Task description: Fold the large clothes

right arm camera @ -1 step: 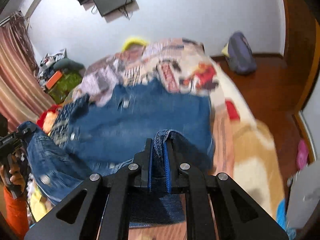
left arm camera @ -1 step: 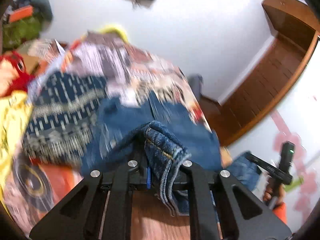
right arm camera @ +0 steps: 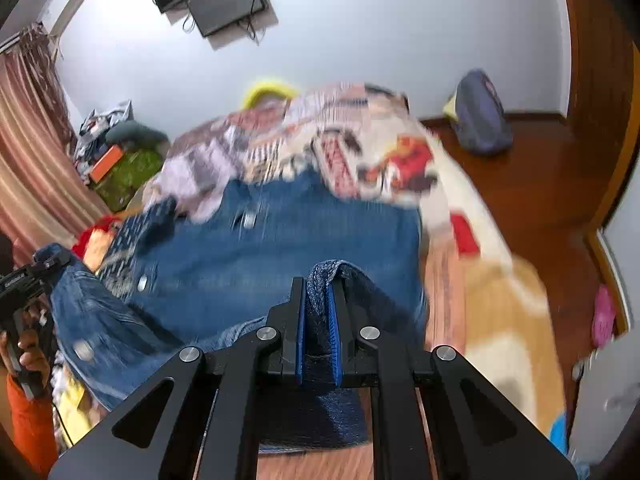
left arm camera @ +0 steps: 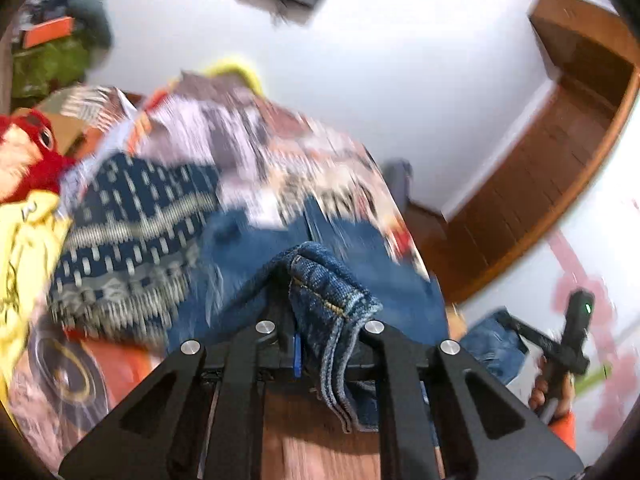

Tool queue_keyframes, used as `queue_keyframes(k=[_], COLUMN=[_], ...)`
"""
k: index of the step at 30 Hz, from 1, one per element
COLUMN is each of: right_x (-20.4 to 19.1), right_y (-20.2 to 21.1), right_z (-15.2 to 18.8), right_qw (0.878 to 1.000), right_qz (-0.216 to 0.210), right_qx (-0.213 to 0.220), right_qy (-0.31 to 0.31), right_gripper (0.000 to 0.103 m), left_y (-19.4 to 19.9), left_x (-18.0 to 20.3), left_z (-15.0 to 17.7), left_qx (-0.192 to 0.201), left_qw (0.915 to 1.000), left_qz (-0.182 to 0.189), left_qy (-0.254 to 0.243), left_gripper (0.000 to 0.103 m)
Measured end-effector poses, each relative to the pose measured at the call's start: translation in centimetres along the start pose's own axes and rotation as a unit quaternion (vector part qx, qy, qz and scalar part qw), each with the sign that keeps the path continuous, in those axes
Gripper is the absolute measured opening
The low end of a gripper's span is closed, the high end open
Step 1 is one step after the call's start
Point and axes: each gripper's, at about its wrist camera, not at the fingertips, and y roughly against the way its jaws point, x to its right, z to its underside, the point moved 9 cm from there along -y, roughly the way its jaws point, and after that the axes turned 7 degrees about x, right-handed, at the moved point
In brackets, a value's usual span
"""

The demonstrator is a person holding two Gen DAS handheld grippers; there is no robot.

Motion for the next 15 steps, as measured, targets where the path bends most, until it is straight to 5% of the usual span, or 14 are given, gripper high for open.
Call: queue_keyframes(k=[7, 11, 15], right_x=[1.9, 3.7, 5.3], right_y=[-8.7, -14.1, -16.9], right_z=[-4.9, -3.6, -1.8], right_qw=[0.999, 0.996, 0.992], right_qz=[0.044, 0.068, 0.089], right_qx=[-0.013, -0.056, -0.090], right_qy=[0.012, 0.016, 0.027], right_gripper=[0.009, 0.009, 0.010], left_y=[-10.2, -16.0, -18.3], left_x=[-5.4, -8.6, -9.6], left_z=[-3.6, -1.9, 0.4], left_qx=[-0.003, -0.055, -0.083], left_qw=[0.9966, 0.9900, 0.9857], left_qz=[-0.077, -0.130, -0.140], left_qy=[0.028, -0.004, -0.042], left_gripper=[0.012, 0.012, 0.015])
